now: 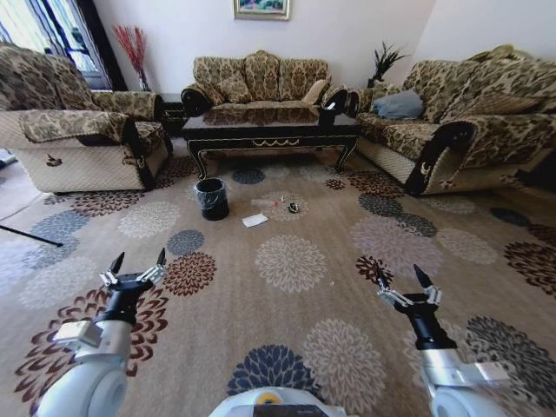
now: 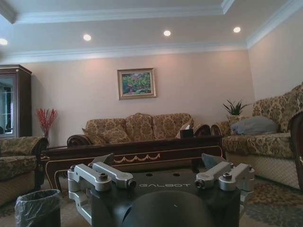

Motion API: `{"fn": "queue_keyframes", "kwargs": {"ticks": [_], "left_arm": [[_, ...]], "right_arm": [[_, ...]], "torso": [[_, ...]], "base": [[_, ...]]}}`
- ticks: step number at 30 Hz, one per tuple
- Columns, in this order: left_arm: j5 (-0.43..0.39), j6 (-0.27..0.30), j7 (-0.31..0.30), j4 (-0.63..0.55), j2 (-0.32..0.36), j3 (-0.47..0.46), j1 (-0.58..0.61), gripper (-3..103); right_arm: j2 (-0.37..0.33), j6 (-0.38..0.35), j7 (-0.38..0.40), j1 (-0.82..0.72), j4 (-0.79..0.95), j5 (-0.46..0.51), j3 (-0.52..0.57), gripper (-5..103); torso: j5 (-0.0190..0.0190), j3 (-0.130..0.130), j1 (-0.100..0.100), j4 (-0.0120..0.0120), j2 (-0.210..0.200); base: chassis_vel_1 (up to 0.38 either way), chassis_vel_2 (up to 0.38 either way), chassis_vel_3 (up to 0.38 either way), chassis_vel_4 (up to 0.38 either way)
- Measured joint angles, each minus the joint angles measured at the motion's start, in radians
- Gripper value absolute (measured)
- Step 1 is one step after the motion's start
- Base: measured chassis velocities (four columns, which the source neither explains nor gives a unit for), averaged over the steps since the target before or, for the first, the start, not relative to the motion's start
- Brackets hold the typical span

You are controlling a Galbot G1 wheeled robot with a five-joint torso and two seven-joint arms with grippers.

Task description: Move to the front of the table and pick up the trash from the floor, then place it into the trash bin.

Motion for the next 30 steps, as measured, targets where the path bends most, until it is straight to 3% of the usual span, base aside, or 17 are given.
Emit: {"fn": "queue_keyframes", "kwargs": {"ticks": [8,23,30], "left_arm": [[-0.001,-0.005,0.003,0.020,0.001,-0.016,0.007,100],[0.003,-0.014,0.005,0.078,0.003,-0.033,-0.022,100],[-0.008,-0.013,0.004,0.064,0.006,-0.033,-0.025,100]], "right_arm": [[-0.062,-0.014,0.019,0.044,-0.068,0.078,0.001,100],[-0.064,-0.002,-0.034,0.051,-0.109,-0.052,0.002,100],[-0.067,-0.001,-0.043,0.047,-0.090,-0.058,0.005,100]], "torso": [[-0.0001,-0.025,0.000,0.0001,-0.027],[-0.0002,-0.087,0.000,0.0000,-0.082],[-0.0003,-0.093,0.000,0.0000,-0.082]], "base": [[0.000,0.000,0.000,0.000],[0.000,0.000,0.000,0.000],[0.000,0.000,0.000,0.000]]}}
